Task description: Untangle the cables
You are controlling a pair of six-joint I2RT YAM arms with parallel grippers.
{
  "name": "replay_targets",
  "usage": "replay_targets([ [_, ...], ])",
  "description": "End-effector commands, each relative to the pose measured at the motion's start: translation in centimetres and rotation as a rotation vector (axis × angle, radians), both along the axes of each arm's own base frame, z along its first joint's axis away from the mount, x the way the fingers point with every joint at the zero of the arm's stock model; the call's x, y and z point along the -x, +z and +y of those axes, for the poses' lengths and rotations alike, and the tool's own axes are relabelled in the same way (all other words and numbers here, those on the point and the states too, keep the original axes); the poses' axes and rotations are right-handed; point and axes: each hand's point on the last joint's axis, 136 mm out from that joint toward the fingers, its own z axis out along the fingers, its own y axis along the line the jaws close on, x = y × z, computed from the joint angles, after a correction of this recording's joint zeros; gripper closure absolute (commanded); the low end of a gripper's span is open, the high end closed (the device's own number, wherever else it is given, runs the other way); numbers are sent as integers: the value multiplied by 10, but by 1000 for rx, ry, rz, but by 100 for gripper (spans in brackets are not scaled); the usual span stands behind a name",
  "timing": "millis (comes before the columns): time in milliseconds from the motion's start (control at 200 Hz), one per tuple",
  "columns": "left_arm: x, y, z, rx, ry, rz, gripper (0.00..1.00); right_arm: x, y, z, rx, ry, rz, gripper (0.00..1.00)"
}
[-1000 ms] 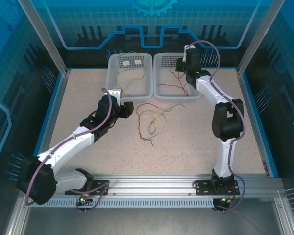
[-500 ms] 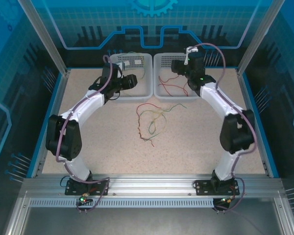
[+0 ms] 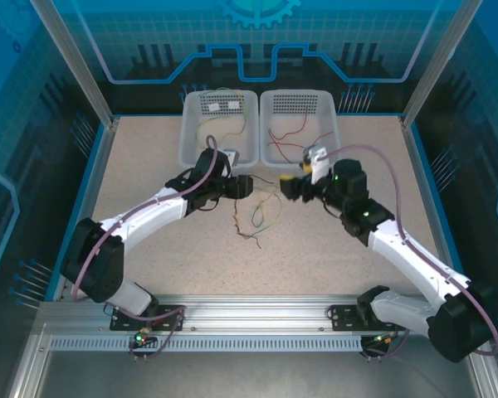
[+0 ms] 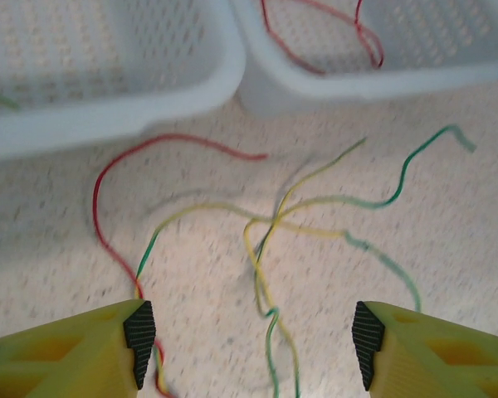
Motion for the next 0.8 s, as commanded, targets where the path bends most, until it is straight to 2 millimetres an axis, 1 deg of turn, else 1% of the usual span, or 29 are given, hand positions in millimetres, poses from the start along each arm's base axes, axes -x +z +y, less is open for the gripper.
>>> replay_targets([
  [0,7,-9,1,-45,-23,-28,33,4,-10,-2,46,13,-18,24],
  [45,7,-16,2,-47,-15,-20,36,-4,-15,-9,52,-45,-9,26],
  [95,7,-20,-4,-26,-44,-32,37,-13,-19,-18,42,-117,-5,26],
  [140,7,-24,-10,-28,-64,-47,36,-22,-20,-27,18,-185,-9,26],
  [210,8,-24,-21,-37,-119,-83,35,-36,-20,-45,-37,-307,1,26],
  [300,8,-32,-33,-91,-180,-138,31,-45,-17,-60,-129,-382,9,27],
  [320,7,-35,-34,-101,-190,-135,30,-45,-18,-62,-140,-391,14,26],
  [335,7,-37,-36,-109,-199,-133,29,-46,-13,-62,-160,-395,-5,26],
  [370,5,-41,-38,-129,-218,-134,26,-47,-11,-64,-180,-403,-17,26],
  [460,4,-53,-46,-172,-276,-151,26,-46,-4,-66,-199,-410,-34,25],
  [590,-6,-65,-45,-244,-284,-169,24,-41,5,-71,-203,-420,-55,24],
  [630,-9,-67,-47,-265,-298,-170,23,-39,8,-74,-209,-425,-62,24],
  [705,-22,-69,-44,-313,-270,-187,24,-35,10,-78,-222,-433,-73,23],
  [795,-31,-72,-51,-326,-290,-217,24,-32,12,-84,-235,-446,-80,23],
])
